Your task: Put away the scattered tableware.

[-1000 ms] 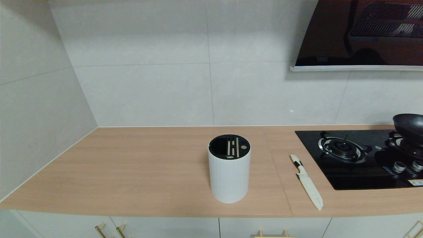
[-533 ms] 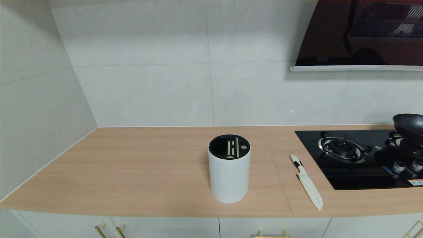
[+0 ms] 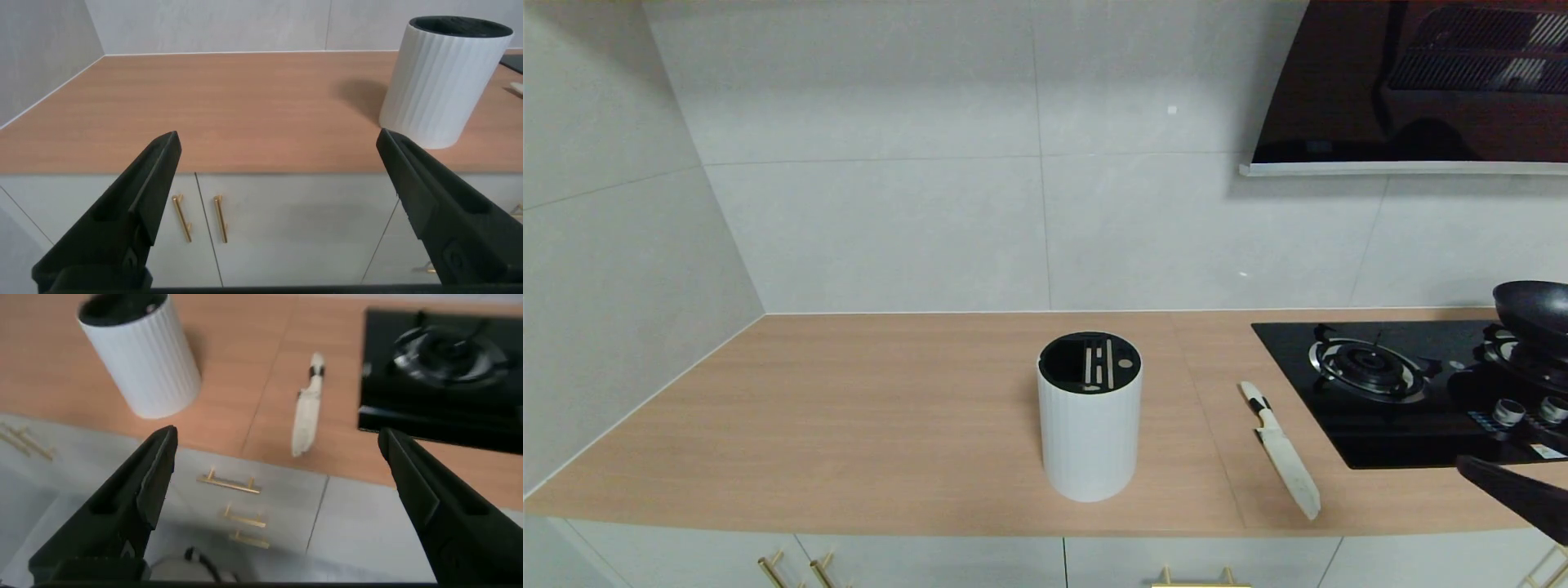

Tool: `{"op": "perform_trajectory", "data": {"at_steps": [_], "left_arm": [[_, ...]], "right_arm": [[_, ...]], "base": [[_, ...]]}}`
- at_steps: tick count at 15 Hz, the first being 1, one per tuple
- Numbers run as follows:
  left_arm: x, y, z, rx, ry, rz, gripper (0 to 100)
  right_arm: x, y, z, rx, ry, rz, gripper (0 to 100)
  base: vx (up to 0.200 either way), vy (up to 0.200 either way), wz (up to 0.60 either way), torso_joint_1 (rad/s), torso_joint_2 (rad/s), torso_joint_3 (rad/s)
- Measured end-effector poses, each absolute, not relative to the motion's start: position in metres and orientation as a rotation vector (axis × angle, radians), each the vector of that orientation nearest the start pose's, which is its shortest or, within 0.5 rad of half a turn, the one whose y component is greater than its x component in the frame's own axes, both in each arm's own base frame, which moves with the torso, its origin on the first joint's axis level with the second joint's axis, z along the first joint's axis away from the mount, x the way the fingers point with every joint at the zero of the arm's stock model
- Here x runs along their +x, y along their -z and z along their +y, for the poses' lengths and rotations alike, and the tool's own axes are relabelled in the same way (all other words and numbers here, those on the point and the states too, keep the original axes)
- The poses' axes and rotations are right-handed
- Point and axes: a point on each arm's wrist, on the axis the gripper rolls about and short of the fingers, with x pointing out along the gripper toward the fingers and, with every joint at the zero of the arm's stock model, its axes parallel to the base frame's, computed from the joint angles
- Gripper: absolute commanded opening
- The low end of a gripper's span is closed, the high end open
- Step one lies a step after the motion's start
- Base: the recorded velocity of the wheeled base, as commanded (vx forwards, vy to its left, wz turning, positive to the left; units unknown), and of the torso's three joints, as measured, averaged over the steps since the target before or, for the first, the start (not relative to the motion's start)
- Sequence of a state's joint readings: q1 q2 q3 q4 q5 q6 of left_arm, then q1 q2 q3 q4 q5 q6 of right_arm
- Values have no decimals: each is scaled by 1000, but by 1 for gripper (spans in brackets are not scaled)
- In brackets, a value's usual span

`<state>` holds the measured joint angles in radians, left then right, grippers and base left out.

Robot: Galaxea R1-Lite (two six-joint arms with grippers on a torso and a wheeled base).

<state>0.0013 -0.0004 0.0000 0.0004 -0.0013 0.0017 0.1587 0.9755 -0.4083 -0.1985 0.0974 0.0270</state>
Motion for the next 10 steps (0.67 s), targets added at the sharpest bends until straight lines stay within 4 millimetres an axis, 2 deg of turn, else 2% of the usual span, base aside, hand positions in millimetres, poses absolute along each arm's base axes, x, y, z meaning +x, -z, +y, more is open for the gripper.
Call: {"op": "perform_trajectory", "data": {"at_steps": [2, 6, 9, 10], "left_arm": [[-23, -75, 0, 2, 0, 0, 100], [-23, -75, 0, 1, 0, 0, 100], [-23, -75, 0, 2, 0, 0, 100], [-23, -75, 0, 2, 0, 0, 100]], "right_arm": [[167, -173, 33, 1, -243, 437, 100], [262, -133, 59, -31, -216, 535, 100], [307, -100, 71, -47, -182, 589, 100], [317, -88, 72, -54, -166, 612, 100]], "base": [[0, 0, 0, 0, 0, 0], [0, 0, 0, 0, 0, 0], [0, 0, 0, 0, 0, 0], [0, 0, 0, 0, 0, 0]]}}
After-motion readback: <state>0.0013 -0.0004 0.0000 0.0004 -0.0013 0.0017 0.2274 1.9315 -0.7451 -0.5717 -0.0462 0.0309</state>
